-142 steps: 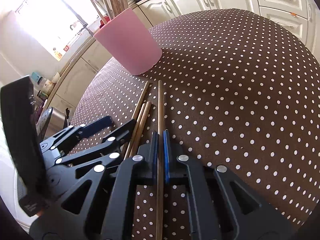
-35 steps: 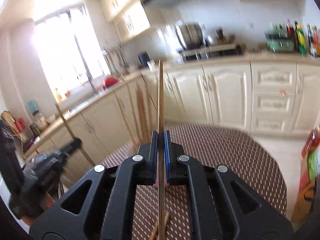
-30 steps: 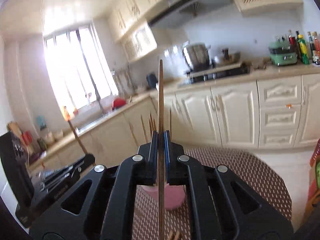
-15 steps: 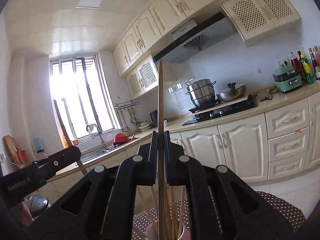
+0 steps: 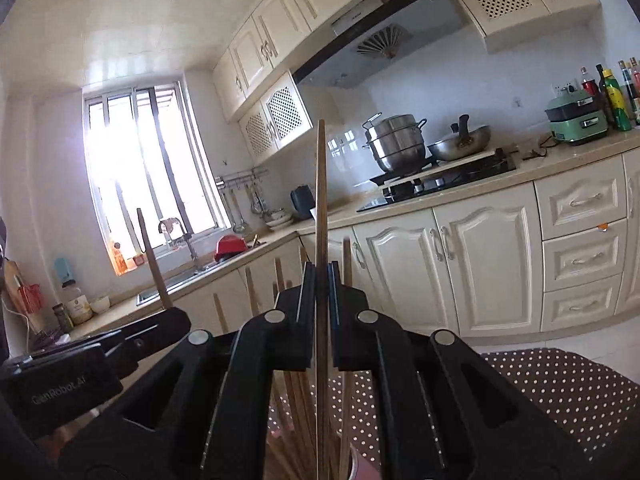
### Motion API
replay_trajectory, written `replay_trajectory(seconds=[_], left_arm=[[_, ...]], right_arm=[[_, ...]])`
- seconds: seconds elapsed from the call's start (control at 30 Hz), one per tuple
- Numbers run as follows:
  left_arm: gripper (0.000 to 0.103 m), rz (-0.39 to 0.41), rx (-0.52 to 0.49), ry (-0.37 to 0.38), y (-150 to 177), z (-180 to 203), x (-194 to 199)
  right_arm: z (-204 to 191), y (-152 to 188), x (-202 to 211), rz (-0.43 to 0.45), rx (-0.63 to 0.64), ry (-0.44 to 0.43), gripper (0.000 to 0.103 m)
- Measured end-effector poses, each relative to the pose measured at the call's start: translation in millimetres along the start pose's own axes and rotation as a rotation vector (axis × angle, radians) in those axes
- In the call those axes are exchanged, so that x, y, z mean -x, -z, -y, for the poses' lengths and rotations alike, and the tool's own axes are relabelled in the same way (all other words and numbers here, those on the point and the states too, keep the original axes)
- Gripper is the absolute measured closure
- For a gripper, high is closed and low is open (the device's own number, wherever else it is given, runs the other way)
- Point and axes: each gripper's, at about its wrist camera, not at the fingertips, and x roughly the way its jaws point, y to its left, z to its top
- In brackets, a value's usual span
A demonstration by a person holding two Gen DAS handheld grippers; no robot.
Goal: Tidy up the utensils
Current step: 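Lower both chopsticks into the pink cup, then open both grippers to release the chopsticks into the cup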
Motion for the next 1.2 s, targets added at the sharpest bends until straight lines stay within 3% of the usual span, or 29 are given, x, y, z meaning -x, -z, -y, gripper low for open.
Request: replay_trajectory(seconds=[0.23, 0.5, 0.53, 0.57, 0.63, 0.67, 0.7, 0.73, 1.0, 1.2], left_arm=[[0.097, -0.050, 0.032, -0.020, 21, -7, -17], [0.095, -0.002, 0.020, -0.056, 39, -6, -8], [0.092, -0.006, 0.022, -0.063, 40, -6, -7], [0.080, -0.010, 0.024, -0.072, 41, -7, -6], [0.074, -0.004, 0.025, -0.093, 45, -8, -1], [0.074, -0.003, 0.021, -0.100, 46, -8, 2], [0.074, -0.005, 0.017, -0.103, 47, -8, 3], [0.073, -0.016, 0.012, -0.113, 49, -8, 5], [0.070, -0.050, 0.018, -0.131, 68, -12, 28], [0.057, -0.053, 0.008, -0.123, 85, -8, 57]], right_arm=[[3, 22, 1, -0.101, 0.032, -0.025, 0.096], [2, 31, 12, -0.196, 0.069, -0.050, 0.095], [0, 30, 14, -0.205, 0.082, -0.043, 0.095], [-1, 29, 16, -0.222, 0.093, -0.038, 0.094], [-1, 28, 18, -0.253, 0.093, -0.063, 0.088], [-1, 28, 21, -0.263, 0.088, -0.068, 0.075], [0, 28, 24, -0.268, 0.093, -0.055, 0.044], [0, 28, 28, -0.263, 0.098, -0.037, 0.035], [9, 22, 66, -0.275, 0.083, 0.010, 0.035], [9, 20, 101, -0.310, 0.082, 0.022, 0.035]])
